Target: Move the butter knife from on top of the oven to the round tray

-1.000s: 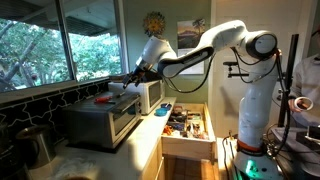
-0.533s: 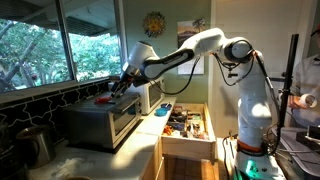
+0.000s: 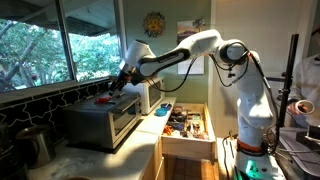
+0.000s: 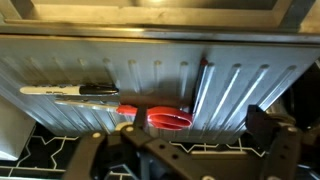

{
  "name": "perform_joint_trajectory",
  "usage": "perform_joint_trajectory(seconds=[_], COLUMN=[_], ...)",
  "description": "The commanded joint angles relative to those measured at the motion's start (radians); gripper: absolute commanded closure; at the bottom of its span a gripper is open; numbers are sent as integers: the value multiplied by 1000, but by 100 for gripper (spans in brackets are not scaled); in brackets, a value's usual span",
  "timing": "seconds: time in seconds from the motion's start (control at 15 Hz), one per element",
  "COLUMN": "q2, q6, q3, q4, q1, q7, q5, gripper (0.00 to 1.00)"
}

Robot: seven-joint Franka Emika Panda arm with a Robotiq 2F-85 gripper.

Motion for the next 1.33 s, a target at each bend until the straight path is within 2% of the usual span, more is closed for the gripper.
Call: perform_joint_trajectory(seconds=[0.0, 0.13, 0.2, 0.4, 0.53, 0.6, 0.8, 0.87, 1.07, 1.2, 1.27], q2=[33, 45, 51, 68, 76, 79, 88, 90, 91, 90, 89], q6=[23, 14, 14, 18, 20, 23, 29, 31, 39, 42, 41], q3=[-40, -48, -50, -57, -60, -61, -60, -60, -61, -62, -61], q4=[9, 13, 15, 19, 21, 22, 24, 23, 23, 21, 19], q1=[42, 50, 52, 62, 66, 68, 71, 72, 73, 73, 72], q7=[33, 37, 35, 36, 37, 39, 39, 39, 39, 40, 38], q5=[2, 8, 15, 21, 23, 24, 32, 36, 50, 60, 70], gripper=[3, 14, 16, 41, 46, 43, 46, 49, 83, 98, 100])
